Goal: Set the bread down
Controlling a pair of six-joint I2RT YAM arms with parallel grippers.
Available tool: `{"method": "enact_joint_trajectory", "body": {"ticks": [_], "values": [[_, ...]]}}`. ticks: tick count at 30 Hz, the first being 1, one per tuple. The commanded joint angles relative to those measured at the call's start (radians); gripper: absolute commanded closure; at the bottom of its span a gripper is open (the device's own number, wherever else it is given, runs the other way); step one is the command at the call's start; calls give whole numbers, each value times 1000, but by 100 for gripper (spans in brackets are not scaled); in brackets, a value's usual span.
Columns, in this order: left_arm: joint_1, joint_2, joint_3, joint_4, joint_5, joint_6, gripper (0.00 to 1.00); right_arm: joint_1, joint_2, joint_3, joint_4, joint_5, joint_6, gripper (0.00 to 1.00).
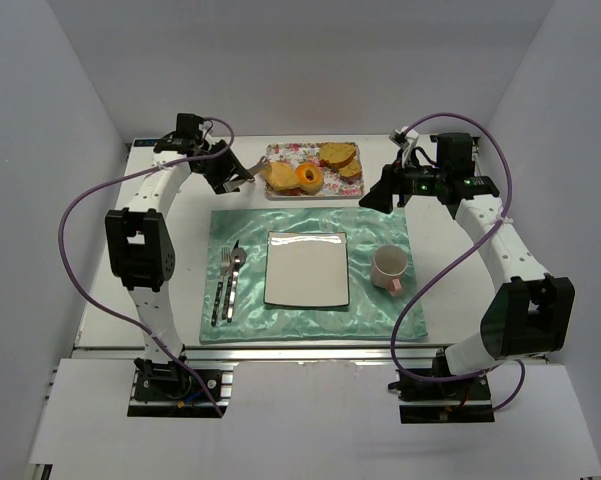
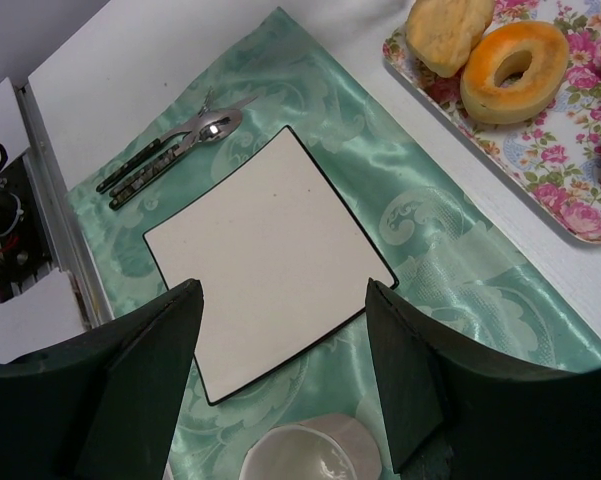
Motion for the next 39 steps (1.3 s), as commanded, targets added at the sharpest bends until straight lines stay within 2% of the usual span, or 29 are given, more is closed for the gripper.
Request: {"method": "enact_joint_trajectory", "body": {"ticks": [1,8,31,39], "values": [[10,-7,41,42,63,-29,40,-4,-8,5,34,-27,12,28],[19,-13,-30,156,144,-98,40,-7,-10,-1,31,-23,8,28],[40,-19,-59,101,182,-84,41,-21,-19,-12,42,-31,18,28],[50,-32,-99,140,202,-90,41,-21,-19,-18,45,-38,21,28]]}}
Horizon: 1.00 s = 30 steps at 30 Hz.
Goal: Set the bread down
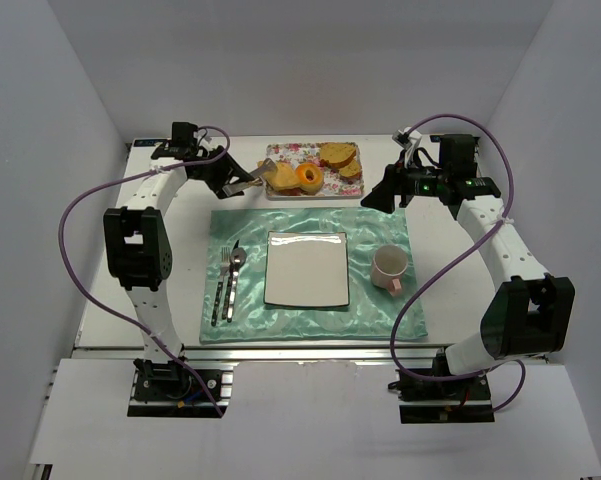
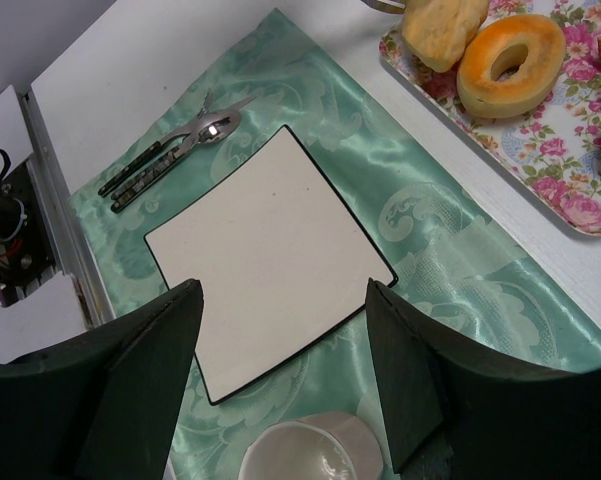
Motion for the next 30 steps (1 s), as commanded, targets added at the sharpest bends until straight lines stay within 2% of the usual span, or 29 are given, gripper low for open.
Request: {"method": "enact_joint_trajectory", "body": {"ticks": [1,6,10,13,18,28,30], "values": [[9,-31,-9,43,42,-1,41,-4,-19,-4,32,-24,6,28],[8,-5,-2,84,51,-27,41,-6,-23,-10,28,-21,2,28],[8,6,-5,110,52,-46,47,-7,-27,-10,26,-16,-3,28],[11,6,-12,113,49,-44,57,-9,-28,-10,26,-18,-1,28],[16,0,-32,121,45,-38,65,-10,-25,-8,28,-21,-1,28],[16,-22,-40,190,109,-37,97,-10,-22,-5,29,-25,0,28],[16,-34,-34,210,121,-44,100,-12,-23,-10,31,-24,0,28]]}}
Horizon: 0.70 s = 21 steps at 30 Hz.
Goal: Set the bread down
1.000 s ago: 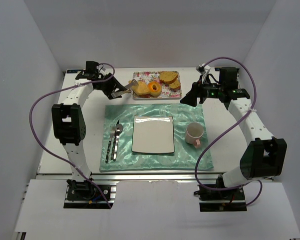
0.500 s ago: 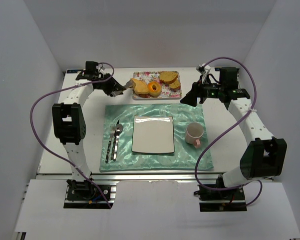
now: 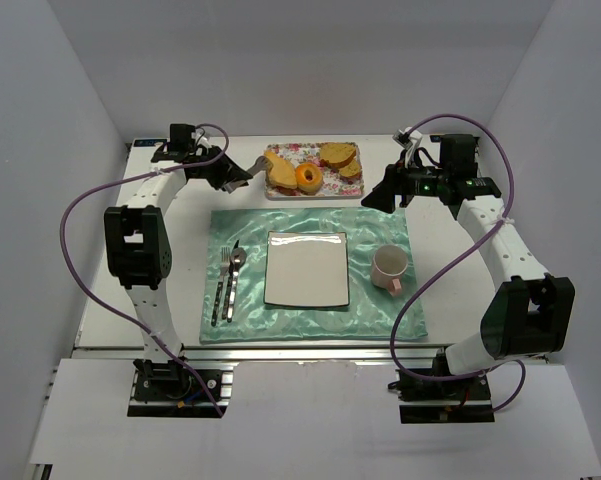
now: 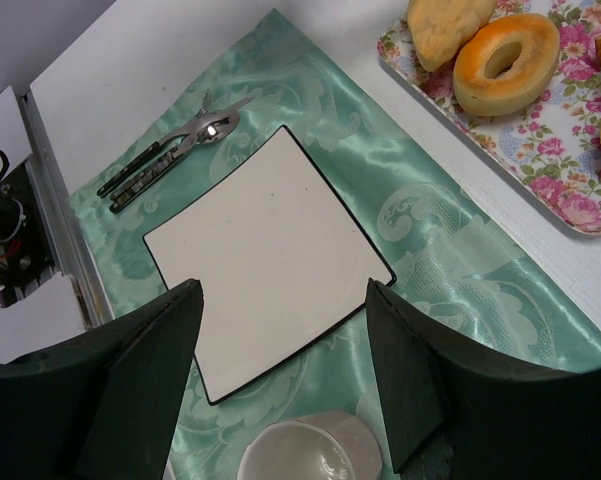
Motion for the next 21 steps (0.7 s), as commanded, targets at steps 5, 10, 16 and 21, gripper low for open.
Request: {"method": "enact_joint_trajectory", "body": {"ticks": [5,10,16,21], "values": [[5,-82,21,94,93,-24,100,-9,-26,-12,26,-24,0,28],[5,-134,-11,100,131,-23,100,-10,-25,-11,26,-25,2,28],[6,-196,-80,115,138,-20,100,-10,-23,-12,26,-28,2,28],[6,-228,-98,117,142,-16,100,-12,-25,-12,26,-31,3,28]]}}
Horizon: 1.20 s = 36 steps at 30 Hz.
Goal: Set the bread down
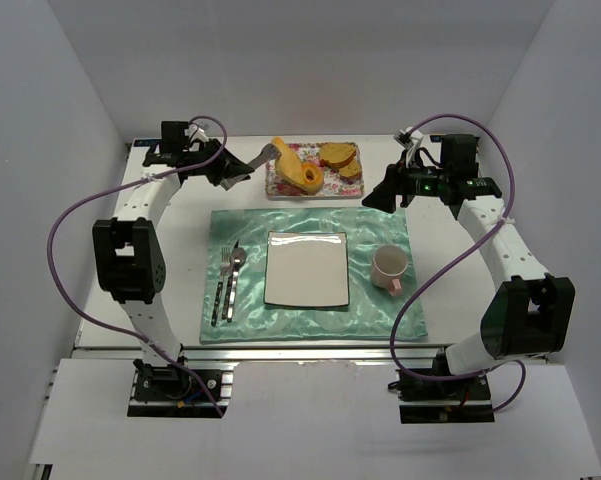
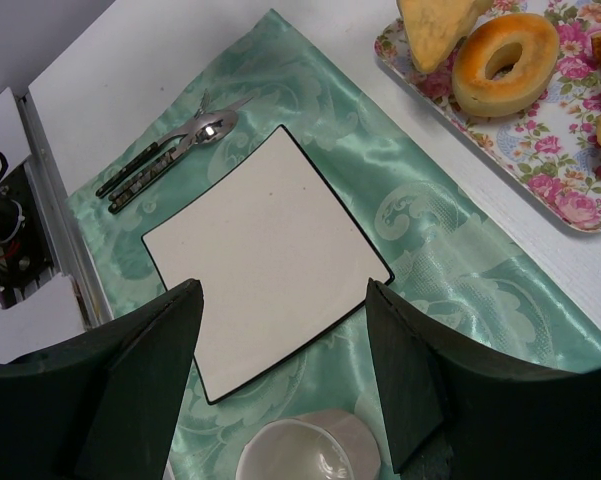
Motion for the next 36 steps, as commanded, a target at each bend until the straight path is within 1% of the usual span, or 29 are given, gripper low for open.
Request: {"method": "enact_joint_trajectory", "body": {"ticks": [1,5,8,12,13,14,16,17,21,23,24,25,27,31,34,36], "values": [[5,-92,-14,36,43,6,100,-5,-26,-11,25,-31,5,28],[5,-122,-20,11,62,23,100,-6,-33,-12,24,-28,3,28],[5,-167,-37,-46,85,64,100,-6,-37,-15,24,-24,2,28],[0,-316,-198,-36,134,72,100,-11,-37,-20,24,-23,2,28],[-1,-351,-275,-41,150,80,100,-10,-39,-20,25,-23,2,28],[-12,-415,-310,-52,159,89,100,-11,-36,-20,25,-24,3,28],[-24,-476,-397,-104,182,130,100,-11,-31,-15,25,-28,2,28],[-38,-531,-422,-121,184,142,100,-11,-27,-12,24,-29,2,28],[-70,-635,-534,-161,201,167,100,-11,-8,3,21,-32,2,28],[-79,-657,-580,-197,204,193,100,-11,-2,12,18,-37,3,28],[-81,-660,-588,-254,196,208,100,-11,3,17,16,-40,5,28],[-82,-660,-592,-283,185,253,100,-11,4,20,15,-41,3,28],[-86,-643,-603,-346,153,294,100,-11,4,22,15,-43,5,28],[-101,-622,-634,-342,116,316,100,-11,-3,15,19,-44,8,28],[-119,-585,-620,-362,92,339,100,-11,-13,8,19,-38,8,28],[-130,-573,-598,-375,81,350,90,-11,-22,0,19,-34,6,28]]}}
